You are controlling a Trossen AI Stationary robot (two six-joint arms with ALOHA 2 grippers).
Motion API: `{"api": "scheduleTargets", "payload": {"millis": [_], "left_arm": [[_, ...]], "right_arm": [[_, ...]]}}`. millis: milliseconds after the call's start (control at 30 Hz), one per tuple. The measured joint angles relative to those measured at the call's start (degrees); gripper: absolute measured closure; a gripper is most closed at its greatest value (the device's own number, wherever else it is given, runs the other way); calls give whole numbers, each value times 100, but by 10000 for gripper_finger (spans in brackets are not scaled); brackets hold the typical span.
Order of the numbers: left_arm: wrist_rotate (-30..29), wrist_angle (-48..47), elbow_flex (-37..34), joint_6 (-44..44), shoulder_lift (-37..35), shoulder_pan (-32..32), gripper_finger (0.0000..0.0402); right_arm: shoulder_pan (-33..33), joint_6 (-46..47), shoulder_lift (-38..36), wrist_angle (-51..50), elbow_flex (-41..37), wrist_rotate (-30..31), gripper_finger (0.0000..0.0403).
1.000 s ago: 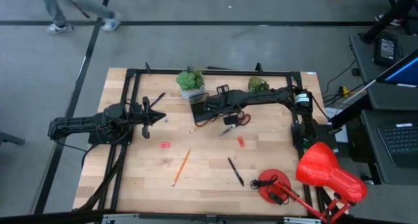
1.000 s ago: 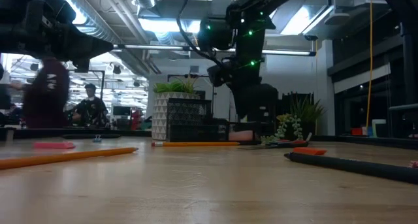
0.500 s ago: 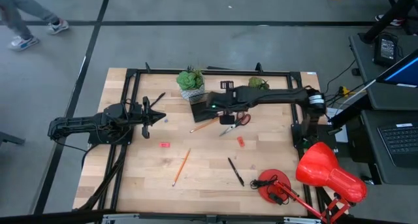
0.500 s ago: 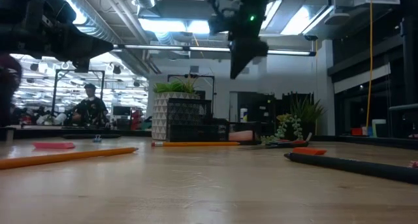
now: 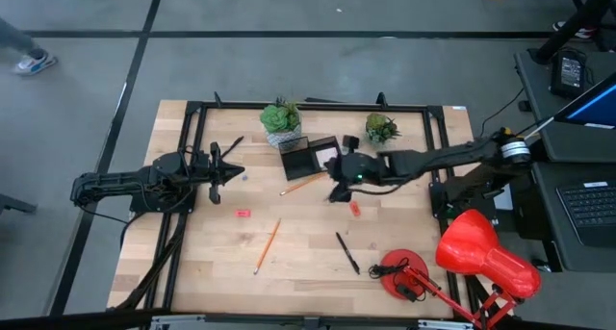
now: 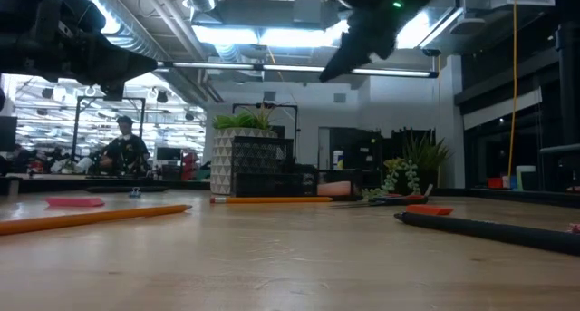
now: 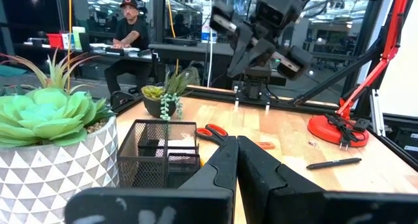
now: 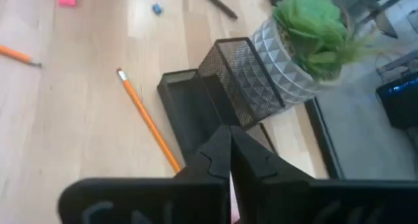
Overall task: Pick and place office supplies into organizer
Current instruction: Put the top black pen into the black desk organizer
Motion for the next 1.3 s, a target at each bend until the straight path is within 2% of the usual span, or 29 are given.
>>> {"api": "scheduleTargets", "payload": {"millis": [300,367,567,700,933,1000,1167,1300], "left_arm": [[-13,2,-1,0,15,0,398],[-15,12,0,-6,13,0,398],[-136,3,6,-821,99,0,398],[-324,-342,173,-964,440,0,398],[-927,-648,776,-1187,1582,0,398],[-1159,-860,1043,-1224,2027,0,398],[-1996,-1965,2009,-1289,3171,16,396],[-2140,-2994,2923,-1687,4034,202,384]], "right_arm": [[159,416,-655,2037,-1828,-36,395],[172,426,-709,2587,-2186,-205,394],[172,167,-712,4413,-3152,-470,399],[109,91,-715,5496,-3552,-467,399],[-142,111,-714,5901,-3761,-473,399],[-228,108,-714,5918,-3761,-660,400],[-448,111,-714,5941,-3761,-1149,400],[-577,-1,-714,5937,-3761,-1346,400]]}}
